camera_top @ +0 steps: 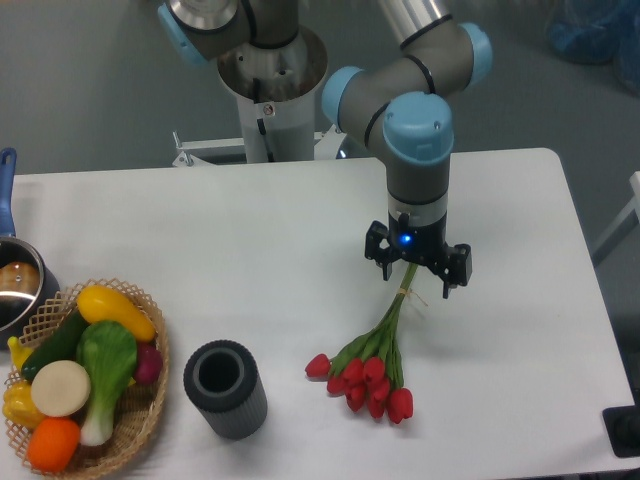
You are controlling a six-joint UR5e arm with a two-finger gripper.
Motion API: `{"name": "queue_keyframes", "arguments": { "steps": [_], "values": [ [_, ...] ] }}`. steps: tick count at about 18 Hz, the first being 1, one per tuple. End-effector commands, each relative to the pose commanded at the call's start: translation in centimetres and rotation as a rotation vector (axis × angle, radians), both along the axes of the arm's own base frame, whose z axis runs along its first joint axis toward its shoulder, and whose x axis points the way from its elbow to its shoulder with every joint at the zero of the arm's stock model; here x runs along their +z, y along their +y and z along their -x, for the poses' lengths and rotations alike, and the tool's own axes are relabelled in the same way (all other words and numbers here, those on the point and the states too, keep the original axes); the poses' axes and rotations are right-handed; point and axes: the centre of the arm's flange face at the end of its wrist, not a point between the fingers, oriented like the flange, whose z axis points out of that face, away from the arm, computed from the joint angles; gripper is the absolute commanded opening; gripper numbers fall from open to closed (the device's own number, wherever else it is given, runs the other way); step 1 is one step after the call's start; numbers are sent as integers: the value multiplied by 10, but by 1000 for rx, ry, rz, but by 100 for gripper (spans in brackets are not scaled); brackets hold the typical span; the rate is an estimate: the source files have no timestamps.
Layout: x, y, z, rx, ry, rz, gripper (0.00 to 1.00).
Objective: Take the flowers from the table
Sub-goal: 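Lower the open gripper down onto the tulip stems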
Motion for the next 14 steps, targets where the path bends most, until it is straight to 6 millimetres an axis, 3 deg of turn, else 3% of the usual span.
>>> {"name": "queue_keyframes", "arguments": {
  "steps": [9, 14],
  "values": [
    [-35, 2, 2, 8, -54, 27, 100],
    [-39, 1, 3, 24, -72, 16, 100]
  ]
}}
